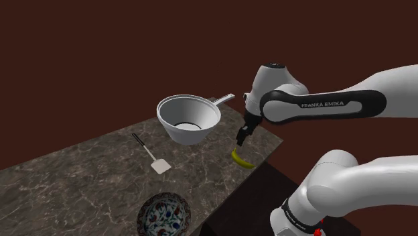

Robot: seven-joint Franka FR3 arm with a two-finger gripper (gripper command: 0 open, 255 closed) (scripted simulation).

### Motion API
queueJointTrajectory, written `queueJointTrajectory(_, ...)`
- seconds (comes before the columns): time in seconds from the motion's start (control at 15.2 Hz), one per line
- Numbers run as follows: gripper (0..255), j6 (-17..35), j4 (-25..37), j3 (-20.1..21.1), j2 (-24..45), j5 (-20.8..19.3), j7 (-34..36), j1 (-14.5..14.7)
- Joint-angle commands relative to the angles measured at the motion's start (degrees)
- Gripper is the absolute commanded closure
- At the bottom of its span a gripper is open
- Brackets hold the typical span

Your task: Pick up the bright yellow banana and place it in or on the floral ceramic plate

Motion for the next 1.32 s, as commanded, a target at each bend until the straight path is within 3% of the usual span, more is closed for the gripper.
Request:
queueJointTrajectory(0.0, 0, 4.37, -2.96, -0.51, 1.68, 0.08, -0.04, -0.15)
queueJointTrajectory(0.33, 0, 16.6, -8.54, -1.68, 9.45, 0.37, -0.12, -0.36)
queueJointTrajectory(0.86, 0, 26.98, -10.49, -1.85, 17.92, -0.2, 0.14, -0.73)
queueJointTrajectory(1.25, 0, 26.98, -10.49, -1.85, 17.92, -0.2, 0.14, -0.73)
